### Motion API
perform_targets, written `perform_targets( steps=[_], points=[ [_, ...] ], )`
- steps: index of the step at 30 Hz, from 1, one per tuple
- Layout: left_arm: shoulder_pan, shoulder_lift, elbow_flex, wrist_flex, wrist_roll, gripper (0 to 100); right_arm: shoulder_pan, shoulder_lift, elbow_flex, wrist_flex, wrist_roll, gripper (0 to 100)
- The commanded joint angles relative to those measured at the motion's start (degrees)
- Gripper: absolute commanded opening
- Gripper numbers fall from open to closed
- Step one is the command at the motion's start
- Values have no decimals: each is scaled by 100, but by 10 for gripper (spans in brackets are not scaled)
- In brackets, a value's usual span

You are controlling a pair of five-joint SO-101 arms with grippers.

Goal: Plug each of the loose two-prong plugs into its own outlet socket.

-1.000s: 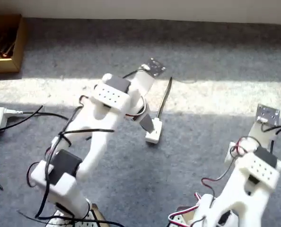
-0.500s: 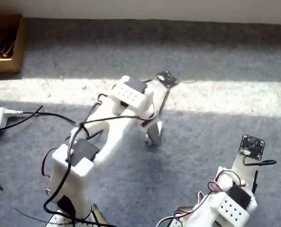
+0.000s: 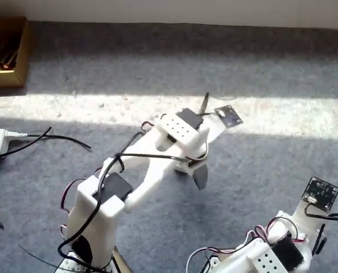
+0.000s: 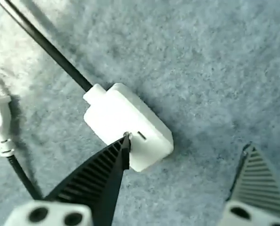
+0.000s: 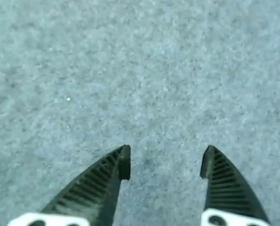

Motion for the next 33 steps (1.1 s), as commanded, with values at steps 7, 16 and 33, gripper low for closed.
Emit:
perform_targets(
  steps=[7,16,33],
  points=[
    [-497,637,-198,-281,-62,361,48,-180,251,145,97,252],
    [-558,840,-242,-281,-62,347,48,-180,251,145,97,252],
    [-2185,180,-1754,2251,-1521,27,-215,-180,268,189,97,252]
  ],
)
